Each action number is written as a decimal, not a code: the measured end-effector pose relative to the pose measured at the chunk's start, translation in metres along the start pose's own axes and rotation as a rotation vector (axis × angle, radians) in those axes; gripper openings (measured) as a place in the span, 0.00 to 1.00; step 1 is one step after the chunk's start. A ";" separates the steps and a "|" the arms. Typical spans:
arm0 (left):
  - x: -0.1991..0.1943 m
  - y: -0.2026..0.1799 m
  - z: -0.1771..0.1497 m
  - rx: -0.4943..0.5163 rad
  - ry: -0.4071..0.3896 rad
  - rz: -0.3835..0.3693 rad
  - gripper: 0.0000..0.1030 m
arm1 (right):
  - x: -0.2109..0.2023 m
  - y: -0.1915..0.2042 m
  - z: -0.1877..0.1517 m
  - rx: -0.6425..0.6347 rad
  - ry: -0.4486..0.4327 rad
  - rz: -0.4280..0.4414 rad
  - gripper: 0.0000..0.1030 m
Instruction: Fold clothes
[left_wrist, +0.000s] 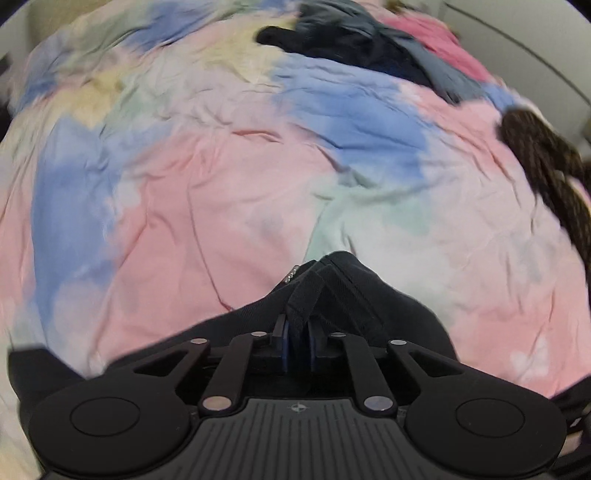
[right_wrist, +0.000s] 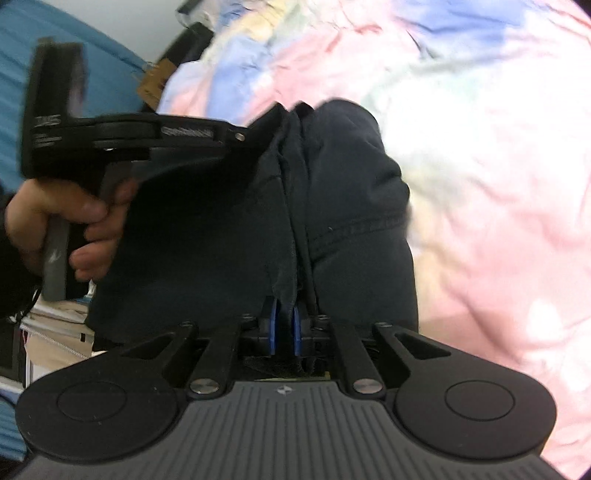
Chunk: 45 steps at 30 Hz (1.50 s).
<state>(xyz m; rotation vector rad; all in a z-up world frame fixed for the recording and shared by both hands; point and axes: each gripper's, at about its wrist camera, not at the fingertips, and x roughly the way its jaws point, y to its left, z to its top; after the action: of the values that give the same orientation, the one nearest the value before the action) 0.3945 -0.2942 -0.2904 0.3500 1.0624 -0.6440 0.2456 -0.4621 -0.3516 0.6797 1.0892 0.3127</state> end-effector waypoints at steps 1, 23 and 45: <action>-0.005 0.003 0.000 -0.023 -0.013 -0.006 0.20 | 0.000 0.002 0.002 0.007 0.000 -0.003 0.12; -0.096 0.183 -0.143 -0.748 -0.033 -0.090 0.94 | 0.037 -0.002 0.083 0.031 0.033 -0.081 1.00; -0.096 0.131 -0.125 -0.602 0.052 0.041 0.50 | 0.035 0.042 0.074 -0.057 0.092 -0.237 0.37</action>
<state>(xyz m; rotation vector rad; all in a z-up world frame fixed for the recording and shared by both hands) 0.3602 -0.0935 -0.2666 -0.1357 1.2392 -0.2554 0.3309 -0.4370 -0.3277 0.4832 1.2311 0.1719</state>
